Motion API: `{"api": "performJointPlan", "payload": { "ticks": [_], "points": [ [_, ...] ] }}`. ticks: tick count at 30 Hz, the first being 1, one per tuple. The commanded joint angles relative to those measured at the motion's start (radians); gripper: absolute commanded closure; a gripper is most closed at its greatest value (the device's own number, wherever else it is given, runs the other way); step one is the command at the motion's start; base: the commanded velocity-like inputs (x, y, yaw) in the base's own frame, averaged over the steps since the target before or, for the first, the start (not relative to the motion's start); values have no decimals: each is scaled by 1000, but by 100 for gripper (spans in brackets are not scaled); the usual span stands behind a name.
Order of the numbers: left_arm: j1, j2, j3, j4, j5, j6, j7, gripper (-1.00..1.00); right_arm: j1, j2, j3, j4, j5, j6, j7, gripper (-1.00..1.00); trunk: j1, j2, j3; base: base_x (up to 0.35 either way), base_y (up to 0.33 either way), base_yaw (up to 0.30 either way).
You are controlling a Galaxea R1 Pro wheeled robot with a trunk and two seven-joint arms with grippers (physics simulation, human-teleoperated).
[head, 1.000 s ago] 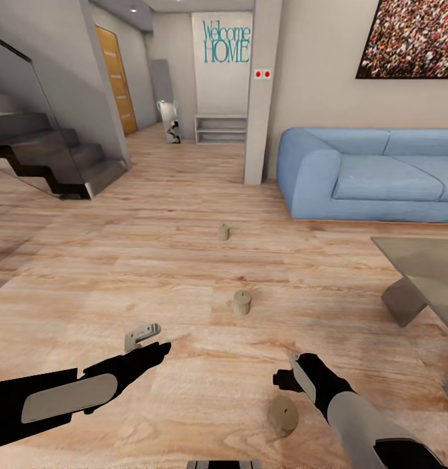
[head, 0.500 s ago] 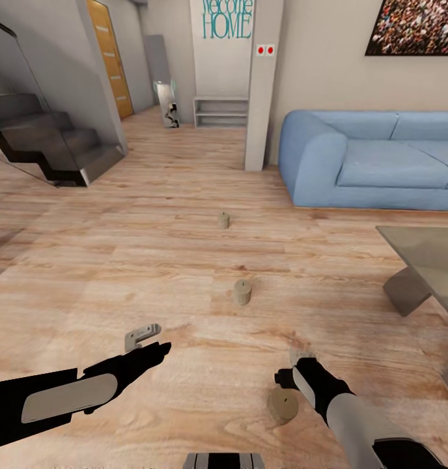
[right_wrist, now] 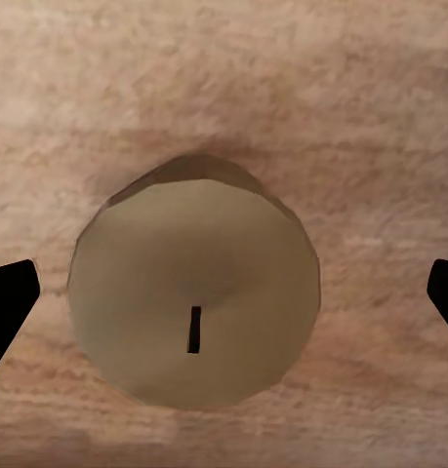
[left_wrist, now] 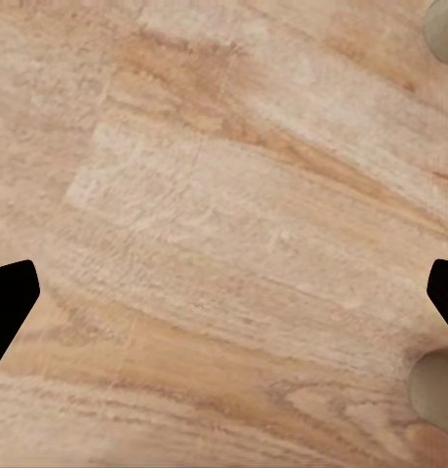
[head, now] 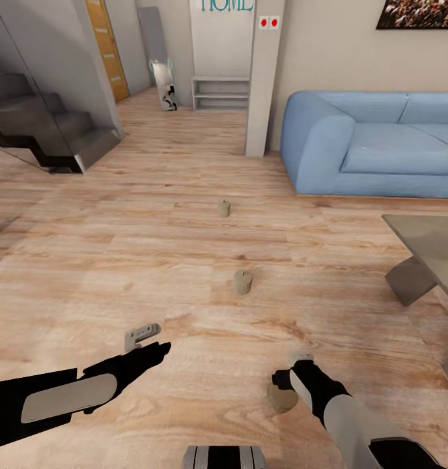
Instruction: Place each of the two pumpkins and all three candles from the living room inside a cabinet in the living room (use any cabinet), then make sure every cabinet is closed, and position the cauldron so it is next to a table in the living room.
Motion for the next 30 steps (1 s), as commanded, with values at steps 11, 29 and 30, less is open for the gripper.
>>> {"api": "performJointPlan", "payload": {
  "ticks": [11,29,30],
  "points": [
    [-2,12,-3,0,8,-5,-5,-100,0,5,2,-2,0,6,-4,-100,0,-1,-5,0,0,0],
    [-2,14,-25,6,7,-6,-5,-100,0,4,1,-4,1,4,-4,-100,0,-1,-5,0,42,0],
    [-2,14,-25,6,7,-6,-4,-100,0,3,1,-5,1,4,-4,-100,0,-1,-5,0,0,0]
  ]
}}
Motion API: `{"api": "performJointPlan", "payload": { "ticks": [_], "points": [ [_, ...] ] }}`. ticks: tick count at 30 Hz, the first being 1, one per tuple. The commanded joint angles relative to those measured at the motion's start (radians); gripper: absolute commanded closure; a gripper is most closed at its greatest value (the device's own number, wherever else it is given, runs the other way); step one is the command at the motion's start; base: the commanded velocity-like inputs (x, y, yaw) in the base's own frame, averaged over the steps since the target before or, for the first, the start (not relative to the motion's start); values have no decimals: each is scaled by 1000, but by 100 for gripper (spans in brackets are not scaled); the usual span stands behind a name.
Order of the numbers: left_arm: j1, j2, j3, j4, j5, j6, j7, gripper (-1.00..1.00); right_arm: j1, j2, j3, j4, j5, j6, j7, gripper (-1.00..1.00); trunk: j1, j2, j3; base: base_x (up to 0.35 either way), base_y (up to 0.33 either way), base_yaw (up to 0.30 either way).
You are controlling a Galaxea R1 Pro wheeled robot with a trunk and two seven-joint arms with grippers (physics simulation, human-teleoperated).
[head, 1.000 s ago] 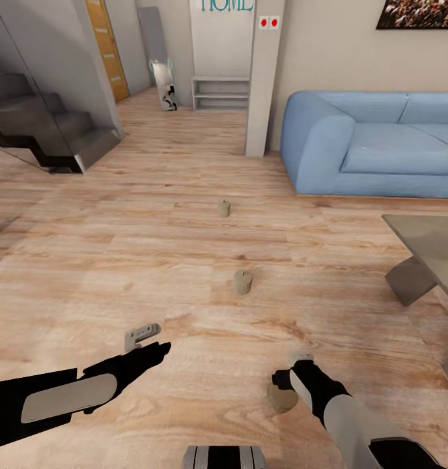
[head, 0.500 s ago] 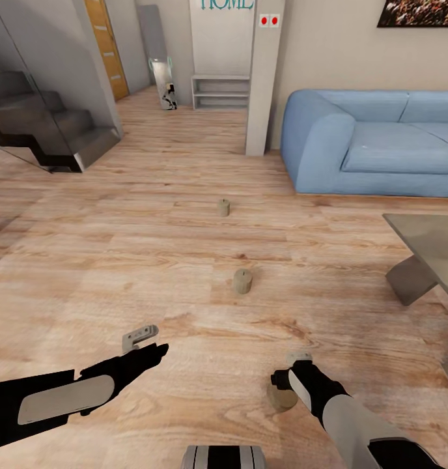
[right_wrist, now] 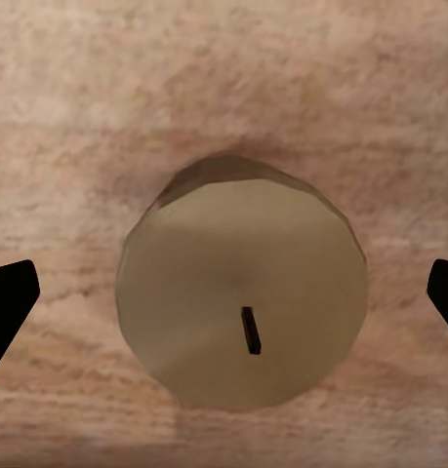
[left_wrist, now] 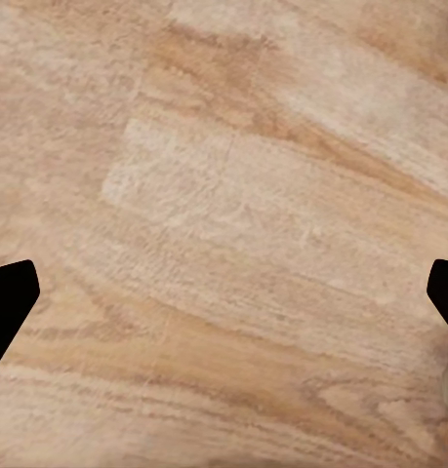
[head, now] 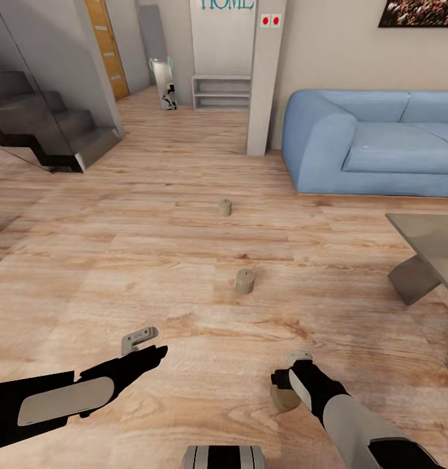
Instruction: Place each of the two pumpkins and all three candles from the living room inside a cabinet in the living room (use any cabinet), then make sure every cabinet is closed, and position the cauldron so it is next to a table in the living room.
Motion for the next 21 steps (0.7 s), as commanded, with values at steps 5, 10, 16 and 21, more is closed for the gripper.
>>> {"api": "performJointPlan", "payload": {
  "ticks": [5,10,16,21],
  "points": [
    [-2,0,-3,-1,5,-6,1,-100,0,0,4,-2,-2,6,-4,-100,0,0,-1,0,0,0],
    [-2,0,-3,-2,3,-6,1,-100,0,-1,3,-5,-2,6,-4,-100,0,0,-1,0,0,0],
    [-2,-1,-3,-2,2,-6,1,-100,0,-3,3,-7,-2,-2,-4,-100,1,-1,-12,0,0,0],
    [-2,-2,-3,-2,3,-6,1,-100,0,-4,3,-5,-1,-33,-4,-100,1,-1,-12,0,0,0]
  ]
}}
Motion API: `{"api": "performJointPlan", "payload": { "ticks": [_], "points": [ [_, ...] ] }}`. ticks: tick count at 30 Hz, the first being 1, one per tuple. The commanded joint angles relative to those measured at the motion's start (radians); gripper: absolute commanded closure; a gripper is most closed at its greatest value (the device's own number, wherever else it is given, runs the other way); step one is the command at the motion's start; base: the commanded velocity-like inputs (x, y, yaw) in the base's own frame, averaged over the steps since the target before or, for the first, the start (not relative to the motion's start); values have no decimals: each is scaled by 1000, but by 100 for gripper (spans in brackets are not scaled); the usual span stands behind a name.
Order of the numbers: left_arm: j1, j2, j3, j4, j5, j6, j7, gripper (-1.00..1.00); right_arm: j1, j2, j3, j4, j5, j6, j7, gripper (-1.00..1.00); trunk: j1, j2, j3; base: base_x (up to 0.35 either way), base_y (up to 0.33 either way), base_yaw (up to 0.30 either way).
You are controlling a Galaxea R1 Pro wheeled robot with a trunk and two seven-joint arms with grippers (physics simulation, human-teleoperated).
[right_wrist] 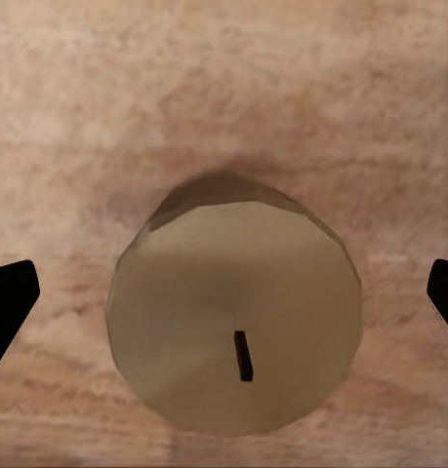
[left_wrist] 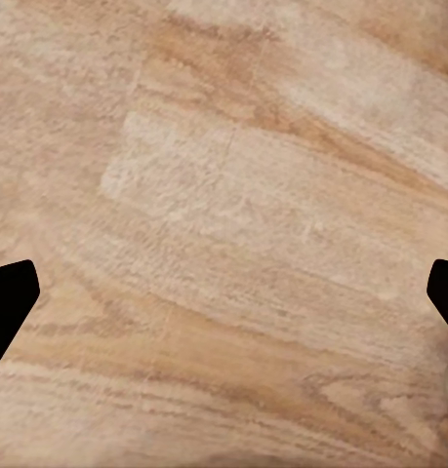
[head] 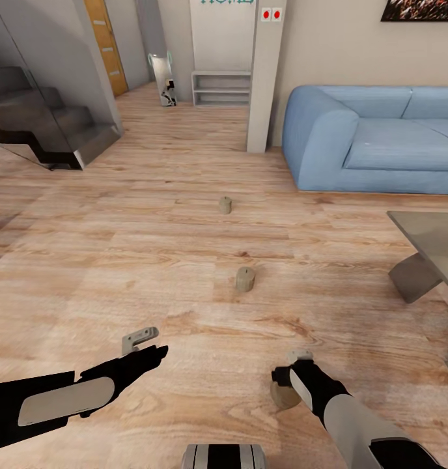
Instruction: Place each of the two pumpkins and all three candles from the living room inside a cabinet in the living room (use any cabinet), then make sure every cabinet is closed, and position the cauldron so it is next to a table in the living room.
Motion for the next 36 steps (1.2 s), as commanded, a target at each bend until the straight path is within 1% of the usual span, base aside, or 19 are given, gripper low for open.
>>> {"api": "performJointPlan", "payload": {
  "ticks": [1,10,14,19,25,29,36],
  "points": [
    [-2,0,-2,-1,5,-6,1,-100,0,0,3,-1,-1,-2,-4,-100,0,0,-1,0,0,0],
    [-2,-1,-3,-1,6,-6,1,-100,0,-2,3,2,-1,-42,-4,-100,0,0,-1,0,0,0],
    [-2,-2,-3,-1,6,-6,1,-100,0,-2,3,2,-1,-48,-4,-100,0,0,-1,0,0,0],
    [-2,-2,-3,-1,5,-6,1,-100,0,-2,3,3,-1,-51,-3,-100,2,-2,-20,0,0,0],
    [-2,-2,-2,-1,6,-6,1,-100,1,-1,3,3,-1,-51,-2,-100,2,-2,-20,0,0,0],
    [-2,-2,-2,-1,6,-6,1,-100,0,0,3,3,-1,-51,-2,-100,4,-2,-36,0,0,0],
    [-2,-2,-2,-1,6,-6,1,-100,0,0,3,3,-1,-51,-2,-100,4,-2,-36,0,0,0]
  ]
}}
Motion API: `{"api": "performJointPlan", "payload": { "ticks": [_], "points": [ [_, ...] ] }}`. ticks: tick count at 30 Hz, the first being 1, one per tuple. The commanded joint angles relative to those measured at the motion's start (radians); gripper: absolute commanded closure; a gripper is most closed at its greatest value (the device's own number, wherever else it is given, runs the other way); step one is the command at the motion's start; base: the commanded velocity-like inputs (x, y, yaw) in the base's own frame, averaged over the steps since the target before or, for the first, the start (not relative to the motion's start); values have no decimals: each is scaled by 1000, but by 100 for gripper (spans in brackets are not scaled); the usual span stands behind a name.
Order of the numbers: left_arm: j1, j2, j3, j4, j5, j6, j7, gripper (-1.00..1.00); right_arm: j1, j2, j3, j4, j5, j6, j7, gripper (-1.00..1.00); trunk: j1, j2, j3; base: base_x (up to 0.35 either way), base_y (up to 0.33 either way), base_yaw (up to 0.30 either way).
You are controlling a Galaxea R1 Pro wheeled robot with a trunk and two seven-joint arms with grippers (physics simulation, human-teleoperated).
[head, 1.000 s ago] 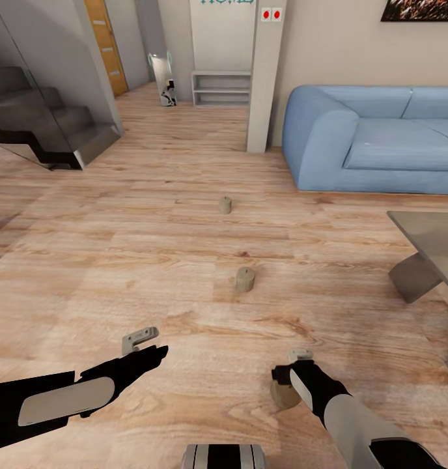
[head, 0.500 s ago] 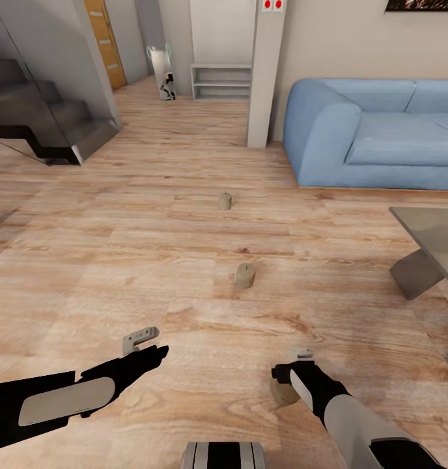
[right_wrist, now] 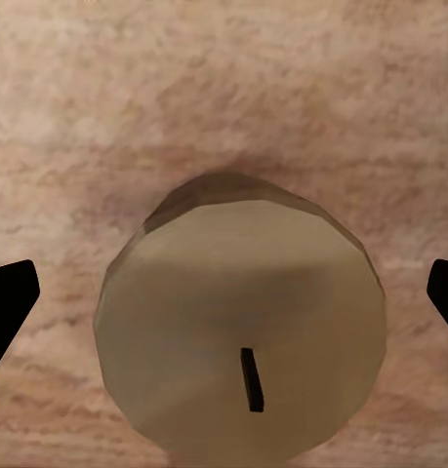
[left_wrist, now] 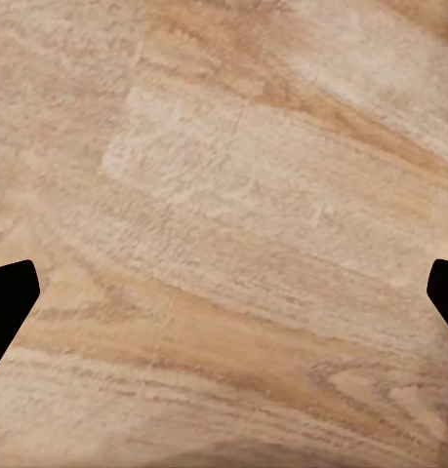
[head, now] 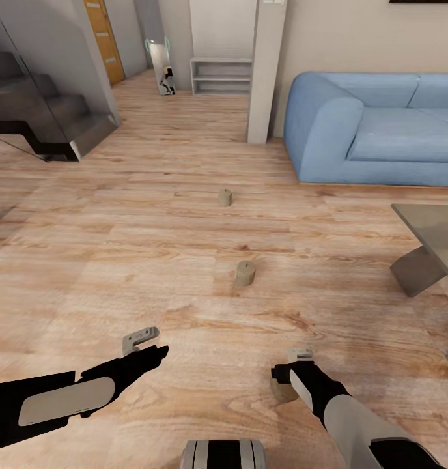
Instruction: Place each of the two pumpkins and all three candles from the living room inside a cabinet in the living room (use any cabinet), then make sure every cabinet is closed, and position the cauldron so it is next to a table in the living room.
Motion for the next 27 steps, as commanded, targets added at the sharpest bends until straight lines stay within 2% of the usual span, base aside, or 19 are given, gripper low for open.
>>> {"api": "performJointPlan", "payload": {
  "ticks": [1,6,20,22,27],
  "points": [
    [-2,0,-2,-1,5,-6,1,-100,0,0,3,-2,-2,6,-4,-100,0,0,-1,0,0,0],
    [-2,0,-2,-1,5,-6,1,-100,0,0,3,-2,-2,6,-5,-100,2,-1,-16,0,0,0],
    [-2,0,-2,-1,5,-6,1,-100,0,-2,3,-2,-2,6,-7,-100,2,-1,-16,0,0,0],
    [-2,1,-2,-1,5,-6,1,-100,0,-3,3,-2,-2,6,-7,-100,3,-2,-24,0,0,0],
    [-2,1,-2,-1,5,-6,1,-100,0,-2,3,-2,-2,6,-7,-100,3,-2,-24,0,0,0]
  ]
}}
